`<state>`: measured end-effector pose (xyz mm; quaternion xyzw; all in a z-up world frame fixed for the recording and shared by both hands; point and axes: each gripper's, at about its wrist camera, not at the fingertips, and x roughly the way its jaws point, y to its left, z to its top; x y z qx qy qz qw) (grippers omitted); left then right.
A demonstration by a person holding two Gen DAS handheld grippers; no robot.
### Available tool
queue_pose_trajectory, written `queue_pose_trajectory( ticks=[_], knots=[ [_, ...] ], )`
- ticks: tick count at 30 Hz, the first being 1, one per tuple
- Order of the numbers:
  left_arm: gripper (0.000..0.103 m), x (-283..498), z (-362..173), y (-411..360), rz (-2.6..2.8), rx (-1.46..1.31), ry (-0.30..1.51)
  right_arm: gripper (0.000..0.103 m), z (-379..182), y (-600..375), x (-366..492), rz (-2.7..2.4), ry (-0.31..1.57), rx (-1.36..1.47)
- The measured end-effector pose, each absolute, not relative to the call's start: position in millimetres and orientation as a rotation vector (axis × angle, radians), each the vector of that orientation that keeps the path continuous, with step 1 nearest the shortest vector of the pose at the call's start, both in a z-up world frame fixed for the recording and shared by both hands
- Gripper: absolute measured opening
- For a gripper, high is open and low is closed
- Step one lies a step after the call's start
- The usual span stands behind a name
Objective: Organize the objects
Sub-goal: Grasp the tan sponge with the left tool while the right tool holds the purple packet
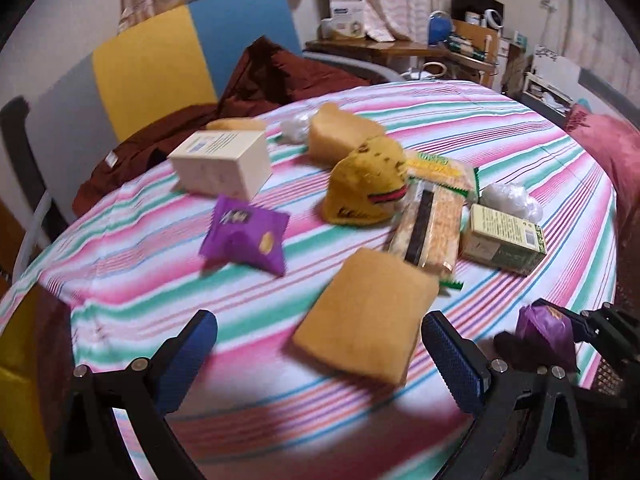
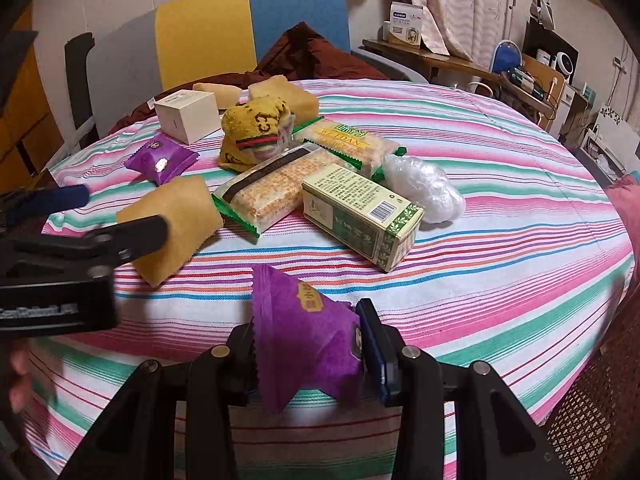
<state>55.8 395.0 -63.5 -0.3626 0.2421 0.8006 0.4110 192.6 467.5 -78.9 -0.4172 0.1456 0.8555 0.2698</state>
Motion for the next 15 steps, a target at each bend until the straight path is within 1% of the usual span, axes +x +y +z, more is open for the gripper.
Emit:
queue_pose_trajectory(
  ticks=[3, 5, 8, 9, 11, 15],
  knots=[
    [0.092, 56, -70, 402, 1.996, -0.878, 0.618, 0.042, -79, 468, 193, 2.309, 0.398, -1.122],
    [0.079, 56, -75, 406, 1.971, -0.883, 0.619, 0.042, -79, 468, 192, 2.309, 0.399, -1.122],
    [0.069, 56, -80, 408, 1.939, -0.903, 0.614, 0.042, -79, 468, 192, 2.310, 0.398, -1.121],
    [0.068, 56, -83, 409, 1.930, -0.912, 0.615, 0.042, -79, 468, 192, 2.309, 0.397, -1.121],
    [0.060, 56, -88, 410, 1.905, -0.939, 0.603, 0.042, -79, 468, 192, 2.309, 0.395, -1.120],
    [0.058, 55, -88, 401, 1.917, -0.947, 0.540, 0.042, -79, 467, 192, 2.307, 0.390, -1.119]
  ],
)
